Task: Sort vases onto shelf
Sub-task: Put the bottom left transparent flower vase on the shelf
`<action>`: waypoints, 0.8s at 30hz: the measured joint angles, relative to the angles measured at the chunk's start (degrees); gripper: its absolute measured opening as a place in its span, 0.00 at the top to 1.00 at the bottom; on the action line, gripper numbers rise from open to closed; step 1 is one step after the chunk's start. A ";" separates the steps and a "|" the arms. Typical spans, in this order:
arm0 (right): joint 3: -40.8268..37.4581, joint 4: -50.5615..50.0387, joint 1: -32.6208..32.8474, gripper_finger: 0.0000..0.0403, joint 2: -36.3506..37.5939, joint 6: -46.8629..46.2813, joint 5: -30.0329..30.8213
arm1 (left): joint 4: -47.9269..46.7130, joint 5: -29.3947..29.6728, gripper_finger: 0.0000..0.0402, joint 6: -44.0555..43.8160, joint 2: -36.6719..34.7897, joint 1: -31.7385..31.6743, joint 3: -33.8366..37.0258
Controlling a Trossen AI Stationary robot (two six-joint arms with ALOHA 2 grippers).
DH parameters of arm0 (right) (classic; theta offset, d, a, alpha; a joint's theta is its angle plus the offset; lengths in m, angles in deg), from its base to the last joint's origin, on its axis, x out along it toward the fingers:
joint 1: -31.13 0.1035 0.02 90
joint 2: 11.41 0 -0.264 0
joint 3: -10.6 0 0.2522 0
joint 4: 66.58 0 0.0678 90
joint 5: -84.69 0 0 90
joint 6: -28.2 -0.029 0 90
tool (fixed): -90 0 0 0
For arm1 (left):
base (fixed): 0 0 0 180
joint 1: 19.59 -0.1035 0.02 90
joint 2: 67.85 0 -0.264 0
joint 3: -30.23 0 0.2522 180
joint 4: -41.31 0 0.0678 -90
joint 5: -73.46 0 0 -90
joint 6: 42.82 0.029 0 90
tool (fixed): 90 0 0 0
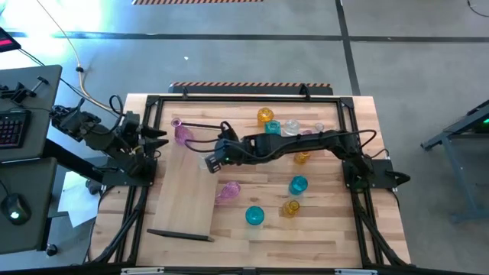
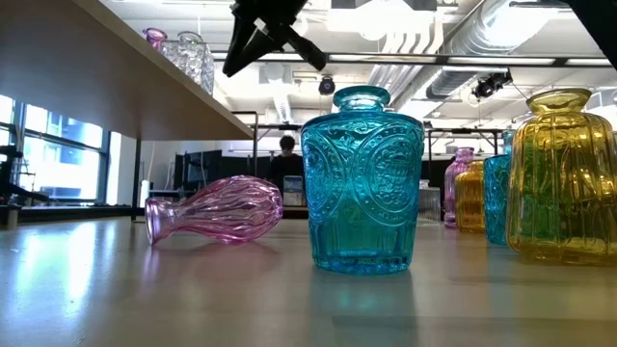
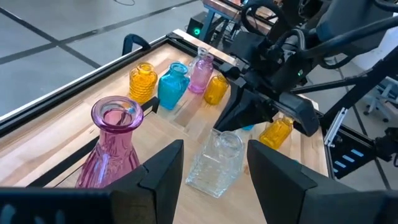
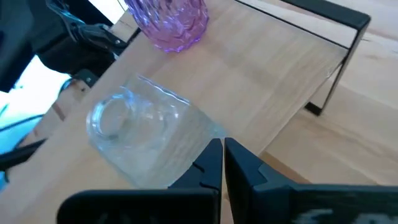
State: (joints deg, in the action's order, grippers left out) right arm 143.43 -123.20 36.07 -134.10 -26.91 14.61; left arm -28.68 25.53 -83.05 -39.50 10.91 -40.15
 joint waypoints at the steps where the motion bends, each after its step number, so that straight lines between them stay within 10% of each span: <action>1: 0.00 0.50 0.13 1.00 -0.17 -0.33 -0.17 | 0.00 0.00 0.58 0.01 0.00 -0.02 0.00; 24: 0.00 14.86 0.73 1.00 -4.35 -4.66 -4.39 | 0.55 -1.26 0.58 1.93 -0.04 -0.02 0.00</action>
State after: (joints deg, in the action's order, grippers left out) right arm 143.43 -108.34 36.81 -138.46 -31.56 10.22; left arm -28.13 24.27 -81.12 -39.54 10.89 -40.15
